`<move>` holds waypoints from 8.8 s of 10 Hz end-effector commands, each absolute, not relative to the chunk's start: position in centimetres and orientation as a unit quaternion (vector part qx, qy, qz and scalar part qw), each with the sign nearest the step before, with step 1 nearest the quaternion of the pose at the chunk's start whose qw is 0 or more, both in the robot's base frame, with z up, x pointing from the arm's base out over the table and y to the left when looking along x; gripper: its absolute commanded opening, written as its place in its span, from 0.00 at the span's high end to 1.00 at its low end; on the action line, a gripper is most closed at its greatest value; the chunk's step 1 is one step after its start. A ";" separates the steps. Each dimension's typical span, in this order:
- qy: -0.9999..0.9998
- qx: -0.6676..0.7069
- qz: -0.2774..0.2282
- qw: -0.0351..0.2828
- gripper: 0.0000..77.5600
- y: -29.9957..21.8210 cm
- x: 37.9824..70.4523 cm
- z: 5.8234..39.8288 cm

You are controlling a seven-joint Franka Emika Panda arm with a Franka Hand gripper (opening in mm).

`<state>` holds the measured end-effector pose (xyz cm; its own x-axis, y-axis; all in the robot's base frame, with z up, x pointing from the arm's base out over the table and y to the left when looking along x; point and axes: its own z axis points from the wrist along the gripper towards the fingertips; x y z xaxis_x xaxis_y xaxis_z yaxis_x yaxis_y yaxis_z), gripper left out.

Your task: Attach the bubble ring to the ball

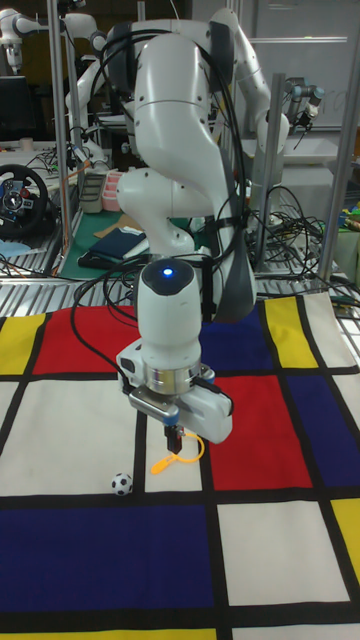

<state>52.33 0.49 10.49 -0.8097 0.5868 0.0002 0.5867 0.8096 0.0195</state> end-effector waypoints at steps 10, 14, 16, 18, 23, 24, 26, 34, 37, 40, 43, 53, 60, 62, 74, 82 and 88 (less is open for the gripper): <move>0.929 0.371 -0.006 -0.015 1.00 0.3 52.5 10.0; 0.931 0.365 -0.003 -0.008 1.00 -0.4 51.7 9.1; 0.932 0.363 0.000 -0.007 1.00 -0.7 51.5 8.8; 0.934 0.357 0.005 -0.006 1.00 -1.1 51.1 8.4; 0.934 0.356 0.017 -0.004 1.00 -1.6 50.7 7.8; 0.935 0.355 0.018 -0.002 1.00 -1.5 50.7 7.6; 0.935 0.354 0.018 0.000 1.00 -1.5 50.8 7.1; 0.934 0.356 0.018 -0.001 0.00 -1.4 50.9 6.8; 0.934 0.356 0.018 -0.001 0.00 -1.4 50.9 6.8; 0.934 0.356 0.018 -0.001 0.00 -1.4 50.9 6.8; 0.934 0.356 0.018 -0.001 0.00 -1.4 50.9 6.8; 0.933 0.359 0.016 -0.001 0.00 -1.3 50.9 6.0; 0.937 0.348 0.007 0.003 0.00 -1.2 50.9 5.8; 0.937 0.349 0.004 0.004 0.98 -1.2 50.9 5.8; 0.937 0.349 0.004 0.004 0.98 -1.2 50.9 5.8; 0.932 0.361 0.000 0.008 0.98 -1.5 50.7 8.3; 0.929 0.371 0.000 0.011 0.98 -1.8 51.0 10.2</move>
<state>50.72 -1.46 8.59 -0.7336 0.6793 -0.0194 0.6793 0.7338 0.0062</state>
